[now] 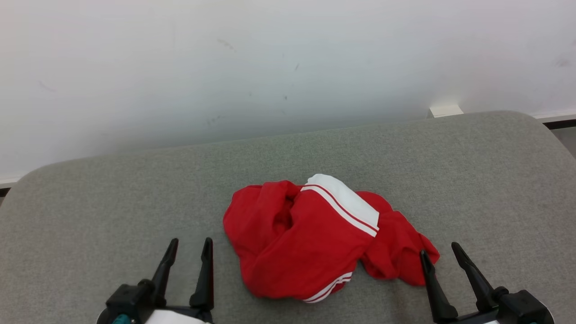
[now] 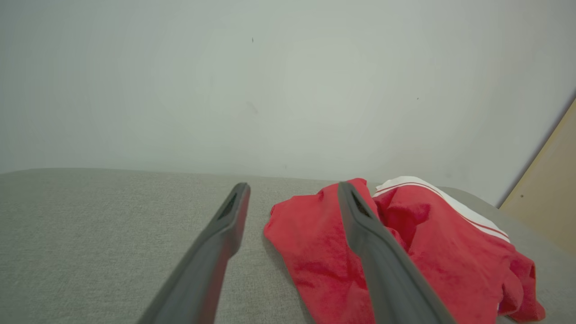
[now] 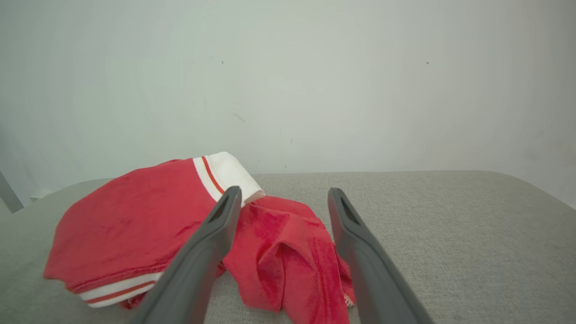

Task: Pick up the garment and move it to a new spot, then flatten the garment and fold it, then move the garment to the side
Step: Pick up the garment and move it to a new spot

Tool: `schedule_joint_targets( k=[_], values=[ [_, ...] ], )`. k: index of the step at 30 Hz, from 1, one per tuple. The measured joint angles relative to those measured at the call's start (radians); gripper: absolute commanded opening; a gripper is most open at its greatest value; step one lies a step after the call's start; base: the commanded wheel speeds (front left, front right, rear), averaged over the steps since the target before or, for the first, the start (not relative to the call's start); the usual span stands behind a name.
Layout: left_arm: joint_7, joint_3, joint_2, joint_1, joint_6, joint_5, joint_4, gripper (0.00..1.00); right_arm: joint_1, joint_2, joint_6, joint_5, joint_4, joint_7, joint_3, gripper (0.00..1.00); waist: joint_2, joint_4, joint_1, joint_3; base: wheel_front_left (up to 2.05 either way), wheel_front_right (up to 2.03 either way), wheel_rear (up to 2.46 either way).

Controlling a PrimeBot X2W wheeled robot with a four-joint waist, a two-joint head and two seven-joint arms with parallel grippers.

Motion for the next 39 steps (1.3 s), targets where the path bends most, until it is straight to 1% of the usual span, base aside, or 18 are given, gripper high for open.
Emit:
schedule_joint_targets(
  k=[5,8,11,16,22,29,33,35,36,37,38,39],
  values=[
    [0.002,-0.037,-0.003,-0.07,-0.027,-0.008,0.072,1.0,-0.011,0.001,0.0,0.001,0.007,0.0,0.008,1.0,0.0,-0.002,0.0,0.004,0.0,0.0,0.0],
    [0.054,-0.064,-0.004,-0.147,-0.037,-0.011,0.129,1.0,-0.023,0.002,0.0,0.001,0.012,0.0,0.012,1.0,0.0,-0.01,0.0,0.008,0.0,0.0,0.0],
    [0.121,-0.092,-0.005,-0.23,-0.037,-0.011,0.177,1.0,-0.03,0.004,0.0,0.002,0.013,0.0,0.013,1.0,0.0,-0.026,0.0,0.013,0.0,0.0,0.0],
    [0.227,-0.132,-0.006,-0.346,-0.04,-0.011,0.271,1.0,-0.053,0.013,0.0,0.004,0.013,0.0,0.022,1.0,0.0,-0.07,0.0001,0.031,0.0,0.0,0.0],
    [0.3,-0.123,0.008,-0.448,-0.037,-0.022,0.405,1.0,-0.069,0.026,0.0,0.006,0.012,0.0,0.019,1.0,0.0,-0.143,0.0,0.057,0.0,0.0,0.0],
    [0.367,-0.12,0.053,-0.533,0.006,-0.002,0.588,1.0,-0.07,0.033,0.0,0.006,0.016,0.0,0.015,1.0,0.0,-0.214,0.0,0.081,0.0,0.0,0.0],
    [0.385,-0.12,0.058,-0.578,0.023,0.002,0.675,1.0,-0.07,0.036,0.0,0.007,0.016,0.0,0.013,1.0,0.0,-0.235,0.0001,0.087,0.0,0.0,0.0],
    [0.392,-0.118,0.058,-0.595,0.021,0.001,0.716,1.0,-0.07,0.038,0.0,0.008,0.016,0.0,0.014,1.0,0.0,-0.239,0.0001,0.089,0.0,0.0,0.0],
    [0.391,-0.115,0.057,-0.602,0.016,-0.004,0.734,0.87,-0.07,0.04,0.0,0.008,0.016,0.0,0.016,1.0,0.0,-0.241,0.0001,0.089,0.0,0.0,0.0],
    [0.387,-0.115,0.058,-0.611,0.011,-0.008,0.751,0.25,-0.07,0.041,0.0,0.008,0.016,0.0,0.017,1.0,0.0,-0.241,0.0001,0.089,0.0,0.0,0.0],
    [0.383,-0.115,0.058,-0.619,0.008,-0.01,0.766,0.0,-0.07,0.042,0.0,0.008,0.016,0.0,0.018,1.0,0.0,-0.242,0.0001,0.089,0.0,0.0,0.0],
    [0.374,-0.115,0.058,-0.627,0.003,-0.012,0.778,0.0,-0.07,0.042,0.0,0.008,0.017,0.0,0.018,1.0,0.0,-0.242,0.0001,0.089,0.0,0.0,0.0]
  ],
)
